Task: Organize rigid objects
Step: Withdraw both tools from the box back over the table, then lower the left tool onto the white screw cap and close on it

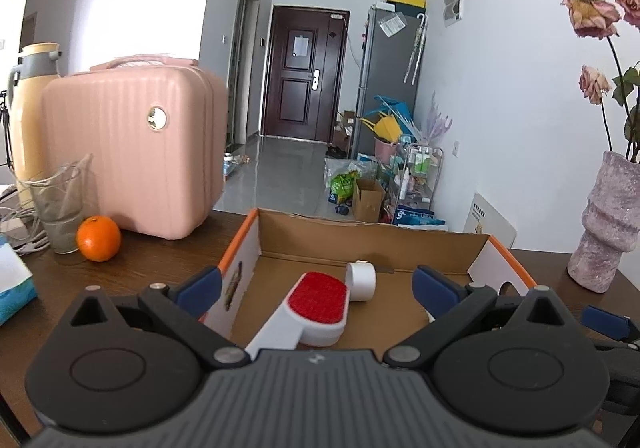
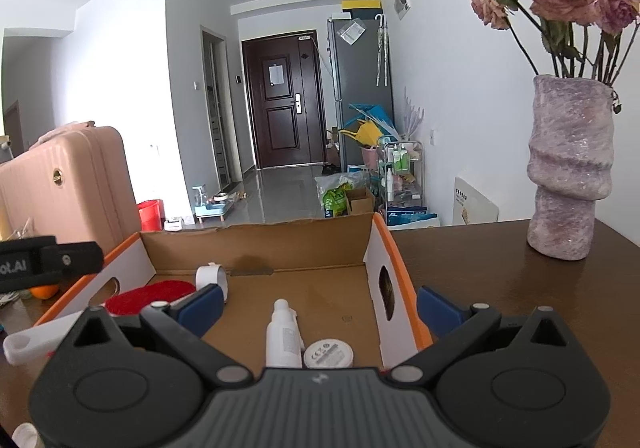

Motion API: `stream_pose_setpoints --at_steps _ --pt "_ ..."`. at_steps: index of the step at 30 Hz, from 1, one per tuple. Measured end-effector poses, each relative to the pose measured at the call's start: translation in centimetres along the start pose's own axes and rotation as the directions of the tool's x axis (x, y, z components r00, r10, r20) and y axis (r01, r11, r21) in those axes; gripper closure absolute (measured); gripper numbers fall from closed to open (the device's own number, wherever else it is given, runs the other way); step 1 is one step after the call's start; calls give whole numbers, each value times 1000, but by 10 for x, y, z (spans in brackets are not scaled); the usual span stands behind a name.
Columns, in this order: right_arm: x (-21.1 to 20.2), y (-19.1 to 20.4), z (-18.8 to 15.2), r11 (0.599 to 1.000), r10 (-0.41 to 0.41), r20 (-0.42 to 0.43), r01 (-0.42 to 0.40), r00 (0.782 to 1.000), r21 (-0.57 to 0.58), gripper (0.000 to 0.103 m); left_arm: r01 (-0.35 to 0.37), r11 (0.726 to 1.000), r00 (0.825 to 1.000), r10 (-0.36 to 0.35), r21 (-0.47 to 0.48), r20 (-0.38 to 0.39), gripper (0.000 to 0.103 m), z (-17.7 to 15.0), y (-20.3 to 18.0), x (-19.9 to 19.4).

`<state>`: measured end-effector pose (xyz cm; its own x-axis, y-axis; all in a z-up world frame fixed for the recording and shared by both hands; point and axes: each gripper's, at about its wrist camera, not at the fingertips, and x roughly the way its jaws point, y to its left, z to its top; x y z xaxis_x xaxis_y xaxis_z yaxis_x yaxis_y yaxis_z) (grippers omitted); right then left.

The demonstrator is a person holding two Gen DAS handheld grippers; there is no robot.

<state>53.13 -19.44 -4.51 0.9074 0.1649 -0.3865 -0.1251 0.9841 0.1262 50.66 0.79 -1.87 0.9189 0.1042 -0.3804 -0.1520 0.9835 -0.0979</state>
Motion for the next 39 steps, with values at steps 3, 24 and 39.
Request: stream_pose_setpoints --at_steps 3,24,39 --pt "-11 1 -3 1000 -1 7 1 1000 3 0 0 1000 1000 0 1 10 0 -3 5 -12" --pt "-89 13 -40 1000 -5 58 4 998 17 0 -36 999 999 36 -4 1 0 -35 52 -86" --pt "-126 14 -71 1000 -13 15 13 1000 -1 0 -34 999 991 36 12 -126 0 -68 85 -111"
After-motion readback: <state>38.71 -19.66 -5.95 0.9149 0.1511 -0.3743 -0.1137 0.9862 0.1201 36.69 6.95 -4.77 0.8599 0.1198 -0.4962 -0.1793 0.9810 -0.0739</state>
